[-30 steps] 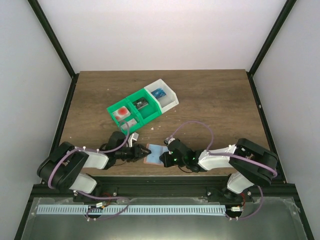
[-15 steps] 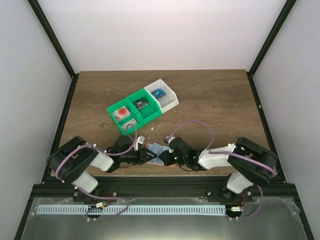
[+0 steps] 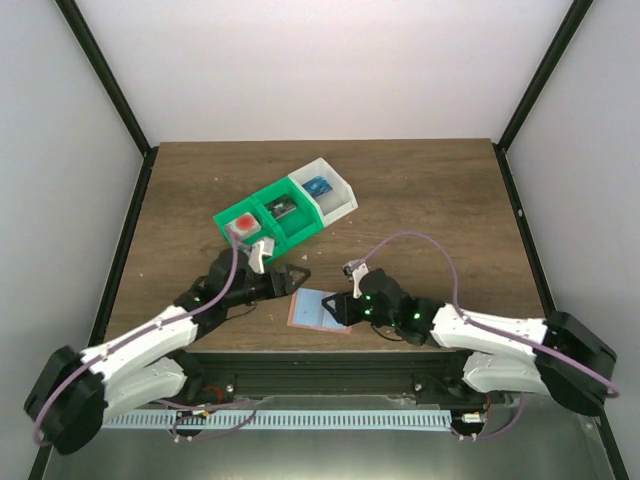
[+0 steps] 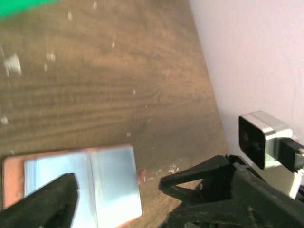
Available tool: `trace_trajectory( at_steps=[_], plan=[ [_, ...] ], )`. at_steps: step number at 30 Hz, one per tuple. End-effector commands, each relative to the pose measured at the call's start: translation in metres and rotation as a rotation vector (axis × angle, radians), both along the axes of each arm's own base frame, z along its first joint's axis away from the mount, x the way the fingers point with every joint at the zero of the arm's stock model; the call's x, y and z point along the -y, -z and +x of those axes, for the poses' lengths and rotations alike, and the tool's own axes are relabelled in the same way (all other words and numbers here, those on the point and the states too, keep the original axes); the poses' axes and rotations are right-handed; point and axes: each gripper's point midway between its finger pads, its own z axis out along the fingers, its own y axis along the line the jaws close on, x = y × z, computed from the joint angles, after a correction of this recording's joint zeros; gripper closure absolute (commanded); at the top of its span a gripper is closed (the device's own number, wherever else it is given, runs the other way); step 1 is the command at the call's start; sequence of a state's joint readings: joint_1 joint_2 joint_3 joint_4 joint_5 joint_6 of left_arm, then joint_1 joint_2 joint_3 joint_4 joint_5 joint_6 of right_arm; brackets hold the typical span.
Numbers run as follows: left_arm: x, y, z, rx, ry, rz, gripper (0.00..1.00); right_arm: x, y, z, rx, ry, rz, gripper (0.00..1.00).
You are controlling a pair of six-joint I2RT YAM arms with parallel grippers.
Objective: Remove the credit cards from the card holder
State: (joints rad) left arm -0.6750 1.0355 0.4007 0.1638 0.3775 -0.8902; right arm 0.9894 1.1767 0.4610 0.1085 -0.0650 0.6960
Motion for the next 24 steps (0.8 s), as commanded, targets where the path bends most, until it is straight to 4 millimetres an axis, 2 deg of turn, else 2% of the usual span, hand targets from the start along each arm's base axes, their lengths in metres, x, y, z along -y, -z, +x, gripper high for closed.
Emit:
trace_trajectory(
  at_steps=[1, 4, 8, 12, 16, 20, 24],
  plan=[
    [-0.030, -0.019, 0.005, 0.103, -0.076, 0.179, 0.01, 0.024, -0.022, 0.001, 0.021, 0.072, -0.013, 0.53],
    [-0.046, -0.050, 0.006, 0.177, -0.124, 0.214, 0.00, 0.037, -0.057, 0.001, 0.069, 0.116, 0.039, 0.32],
    [-0.071, -0.101, 0.002, 0.295, -0.204, 0.218, 0.00, 0.055, -0.109, 0.000, 0.147, 0.166, 0.125, 0.02],
    [-0.093, -0.135, -0.007, 0.377, -0.276, 0.198, 0.00, 0.073, -0.139, -0.003, 0.185, 0.208, 0.156, 0.00],
    [-0.106, -0.160, -0.018, 0.424, -0.291, 0.179, 0.00, 0.087, -0.158, -0.005, 0.198, 0.241, 0.169, 0.00],
    [-0.108, -0.171, -0.027, 0.437, -0.285, 0.132, 0.00, 0.097, -0.168, -0.005, 0.200, 0.282, 0.177, 0.00],
    [-0.104, -0.170, -0.032, 0.450, -0.273, 0.069, 0.00, 0.103, -0.170, -0.005, 0.202, 0.311, 0.206, 0.00]
  ],
)
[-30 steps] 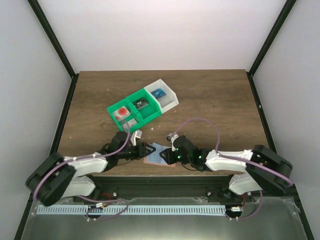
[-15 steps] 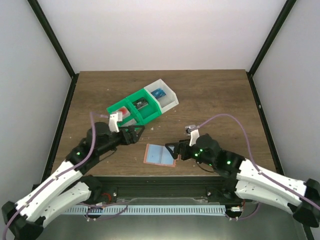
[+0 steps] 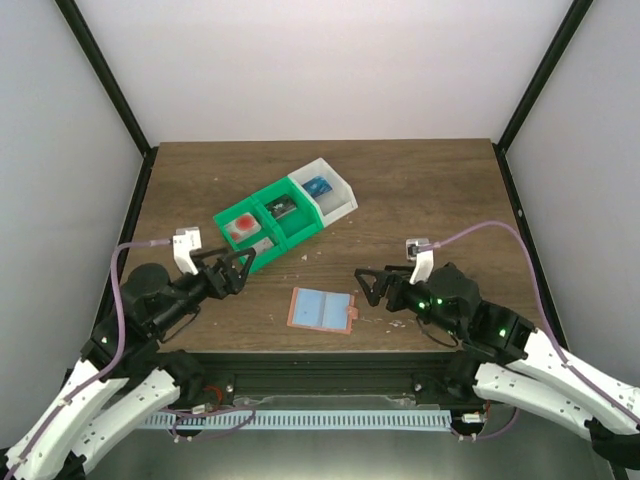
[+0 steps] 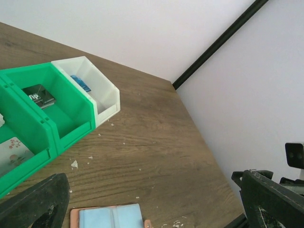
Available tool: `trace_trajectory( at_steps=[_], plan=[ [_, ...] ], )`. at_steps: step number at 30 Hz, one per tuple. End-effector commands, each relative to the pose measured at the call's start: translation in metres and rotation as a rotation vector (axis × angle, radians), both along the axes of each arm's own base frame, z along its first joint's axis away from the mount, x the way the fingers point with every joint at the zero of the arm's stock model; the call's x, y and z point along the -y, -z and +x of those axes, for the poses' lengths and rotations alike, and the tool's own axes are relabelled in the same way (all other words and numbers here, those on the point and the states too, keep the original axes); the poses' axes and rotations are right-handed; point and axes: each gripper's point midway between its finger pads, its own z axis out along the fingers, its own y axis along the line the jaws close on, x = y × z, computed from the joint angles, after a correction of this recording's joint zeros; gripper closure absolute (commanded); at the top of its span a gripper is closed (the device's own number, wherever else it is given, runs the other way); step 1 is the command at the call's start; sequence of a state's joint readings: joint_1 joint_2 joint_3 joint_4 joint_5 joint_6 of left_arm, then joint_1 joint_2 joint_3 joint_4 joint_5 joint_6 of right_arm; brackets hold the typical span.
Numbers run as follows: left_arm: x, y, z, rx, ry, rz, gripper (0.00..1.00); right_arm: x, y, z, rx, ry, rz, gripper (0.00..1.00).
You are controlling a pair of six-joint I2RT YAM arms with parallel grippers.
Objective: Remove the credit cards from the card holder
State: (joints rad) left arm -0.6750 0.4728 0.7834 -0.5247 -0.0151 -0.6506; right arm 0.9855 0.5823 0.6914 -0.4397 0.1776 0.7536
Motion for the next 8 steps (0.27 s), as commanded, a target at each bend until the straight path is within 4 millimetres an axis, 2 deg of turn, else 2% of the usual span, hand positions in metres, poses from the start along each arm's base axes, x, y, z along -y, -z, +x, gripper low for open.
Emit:
trace_trajectory(
  at_steps=[1, 8],
  plan=[
    [0.003, 0.005, -0.006, 0.006, 0.029, -0.039, 0.00, 0.016, -0.006, 0.002, -0.004, 0.066, 0.023, 0.00],
    [0.012, 0.017, -0.007, -0.026, 0.063, -0.087, 0.00, 0.023, -0.006, 0.000, -0.004, 0.088, 0.036, 0.00]
  ],
)
